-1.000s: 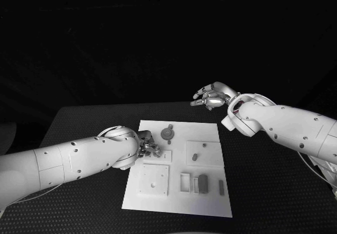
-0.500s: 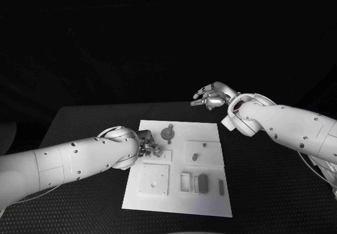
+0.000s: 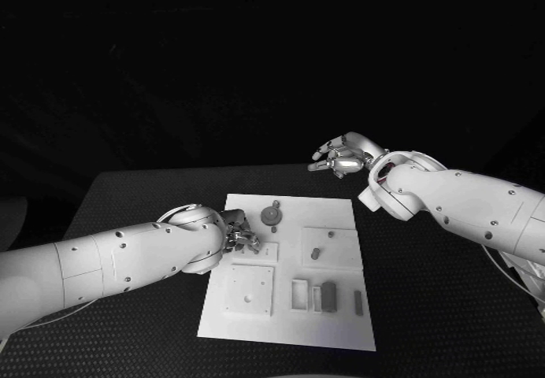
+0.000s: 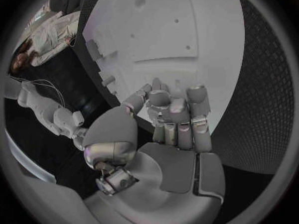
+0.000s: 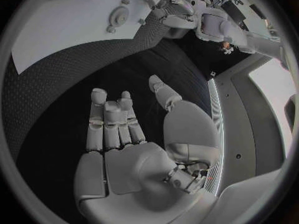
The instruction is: Assemble the parts on the task board
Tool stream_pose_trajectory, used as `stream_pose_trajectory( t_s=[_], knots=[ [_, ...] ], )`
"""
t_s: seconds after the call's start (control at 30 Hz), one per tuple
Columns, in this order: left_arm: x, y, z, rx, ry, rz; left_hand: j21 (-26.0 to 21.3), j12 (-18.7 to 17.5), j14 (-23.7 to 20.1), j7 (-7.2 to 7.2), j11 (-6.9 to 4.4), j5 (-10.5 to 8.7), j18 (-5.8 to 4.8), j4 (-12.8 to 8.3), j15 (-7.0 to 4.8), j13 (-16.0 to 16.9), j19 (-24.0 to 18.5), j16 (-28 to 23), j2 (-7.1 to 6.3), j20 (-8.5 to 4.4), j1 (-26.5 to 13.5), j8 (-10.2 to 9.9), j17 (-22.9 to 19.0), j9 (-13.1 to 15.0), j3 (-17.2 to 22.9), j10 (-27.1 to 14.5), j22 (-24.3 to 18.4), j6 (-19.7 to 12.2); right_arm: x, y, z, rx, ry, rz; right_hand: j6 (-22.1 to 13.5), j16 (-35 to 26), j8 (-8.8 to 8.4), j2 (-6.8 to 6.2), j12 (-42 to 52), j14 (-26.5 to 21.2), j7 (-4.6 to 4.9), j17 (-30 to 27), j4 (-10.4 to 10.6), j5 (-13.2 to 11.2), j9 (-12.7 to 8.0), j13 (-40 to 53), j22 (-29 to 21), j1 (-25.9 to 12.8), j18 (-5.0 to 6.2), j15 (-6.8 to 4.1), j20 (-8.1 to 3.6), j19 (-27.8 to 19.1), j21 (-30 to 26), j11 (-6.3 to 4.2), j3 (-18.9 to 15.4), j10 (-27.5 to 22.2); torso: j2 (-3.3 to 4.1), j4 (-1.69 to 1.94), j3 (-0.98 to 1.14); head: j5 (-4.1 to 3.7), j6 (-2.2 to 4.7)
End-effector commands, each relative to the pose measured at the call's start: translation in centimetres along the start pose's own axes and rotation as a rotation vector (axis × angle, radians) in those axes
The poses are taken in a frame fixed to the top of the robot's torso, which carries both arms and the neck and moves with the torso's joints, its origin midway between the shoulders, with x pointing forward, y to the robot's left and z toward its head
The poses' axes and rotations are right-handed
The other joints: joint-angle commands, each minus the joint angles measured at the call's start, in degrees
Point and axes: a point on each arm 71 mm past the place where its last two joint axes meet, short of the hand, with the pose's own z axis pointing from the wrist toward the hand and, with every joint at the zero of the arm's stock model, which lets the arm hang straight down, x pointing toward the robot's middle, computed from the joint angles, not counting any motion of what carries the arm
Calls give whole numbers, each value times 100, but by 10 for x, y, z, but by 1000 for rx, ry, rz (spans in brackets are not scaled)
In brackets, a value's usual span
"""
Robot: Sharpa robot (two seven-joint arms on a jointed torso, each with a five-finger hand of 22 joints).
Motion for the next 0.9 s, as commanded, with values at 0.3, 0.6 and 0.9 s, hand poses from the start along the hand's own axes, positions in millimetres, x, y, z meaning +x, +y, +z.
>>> stream_pose_trajectory(
  t_s=[0.3,0.6,0.9],
  knots=[
    [4,-2,0,13,26,-2,30,19,-141,-62,-2,20,212,-5,-96,-16,7,44,256,15,263,31,-25,6,-43,-19,111,587,1,1,0,-4,15,0,-10,20,-15,8,27,-38,34,-10,41,18,-6,-12,49,-68,68,4,35,2,-22,6,5,-53,-1,0,0,-10,-20],
    [4,-3,0,15,13,5,1,0,-164,-61,1,-24,215,177,-96,-59,10,56,-190,6,106,-2,-95,9,-124,-25,89,587,1,0,0,-2,16,0,-11,20,-16,6,27,-40,34,-11,43,17,-6,-13,50,-70,67,4,34,2,-23,7,5,-55,-3,0,4,-5,-17],
    [7,-3,0,15,23,16,-19,7,-171,-63,-4,15,224,324,-101,-71,16,80,-485,-5,-74,-21,-149,26,-331,-34,90,584,0,0,0,-1,17,-1,-13,20,-16,4,28,-41,35,-12,46,18,-6,-15,50,-73,67,4,34,1,-24,7,6,-56,-3,0,4,-12,-32]
  ],
)
